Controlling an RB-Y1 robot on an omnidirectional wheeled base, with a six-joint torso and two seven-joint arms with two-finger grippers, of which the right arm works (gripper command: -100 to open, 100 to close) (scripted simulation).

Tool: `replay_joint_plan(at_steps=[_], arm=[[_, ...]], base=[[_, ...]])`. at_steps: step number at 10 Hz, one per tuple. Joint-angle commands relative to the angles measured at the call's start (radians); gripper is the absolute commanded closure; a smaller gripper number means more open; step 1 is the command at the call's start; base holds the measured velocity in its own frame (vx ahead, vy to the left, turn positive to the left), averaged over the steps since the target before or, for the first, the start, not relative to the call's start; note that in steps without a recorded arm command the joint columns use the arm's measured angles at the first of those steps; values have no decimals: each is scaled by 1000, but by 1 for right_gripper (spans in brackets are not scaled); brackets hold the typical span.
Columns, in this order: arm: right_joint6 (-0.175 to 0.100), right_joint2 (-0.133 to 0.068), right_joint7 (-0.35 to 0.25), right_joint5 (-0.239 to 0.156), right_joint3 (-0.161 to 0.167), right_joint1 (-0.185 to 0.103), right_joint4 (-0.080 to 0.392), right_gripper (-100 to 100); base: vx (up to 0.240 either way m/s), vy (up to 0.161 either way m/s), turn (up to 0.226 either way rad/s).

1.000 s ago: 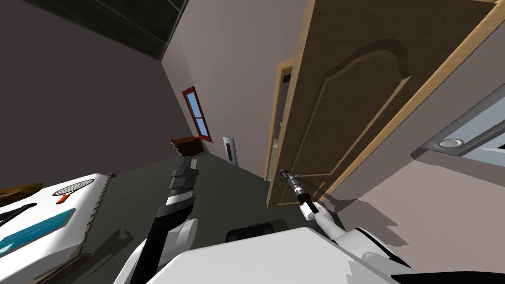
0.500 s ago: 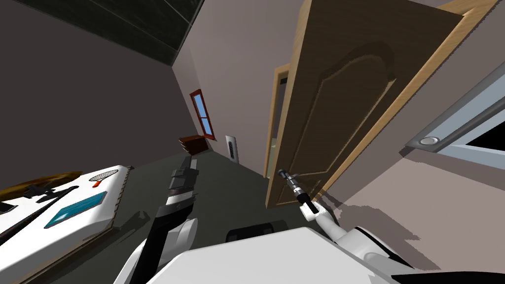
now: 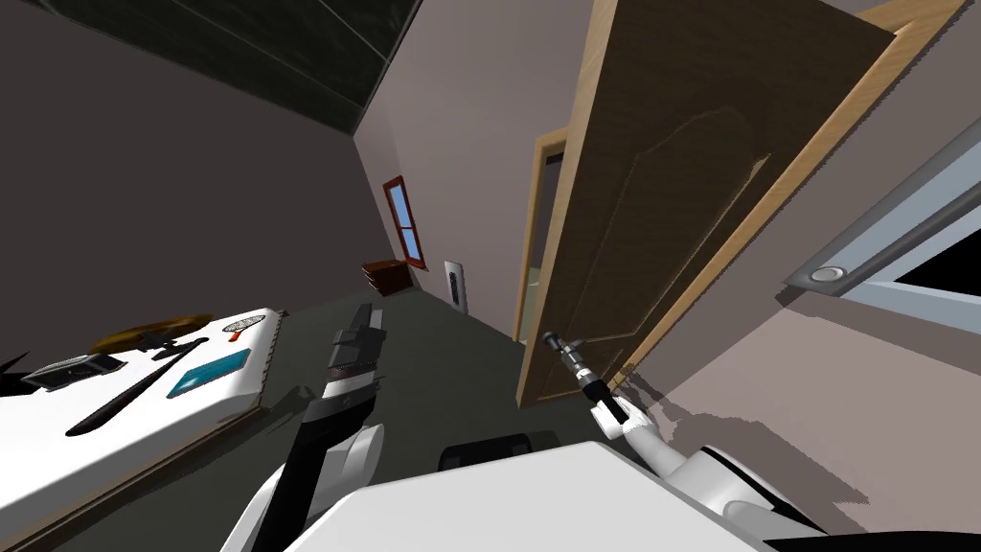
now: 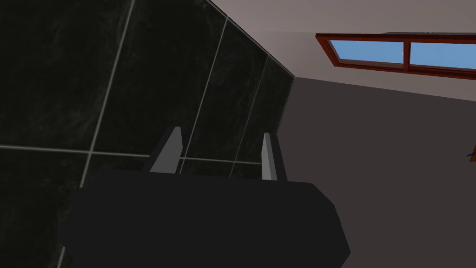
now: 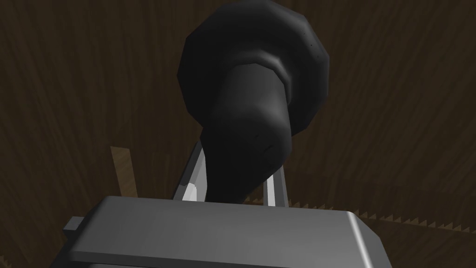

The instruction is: Pull the door open

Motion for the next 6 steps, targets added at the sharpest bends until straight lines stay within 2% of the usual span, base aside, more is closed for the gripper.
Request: replay_joint_plan(at_steps=[1, 5, 6], arm=[[-31, -18, -18, 3, 17, 23, -7, 100], [-93, -59, -60, 8, 50, 60, -9, 100], [-84, -53, -55, 7, 45, 51, -1, 100]], base=[[-168, -50, 118], [-170, -74, 110], [-81, -37, 24]])
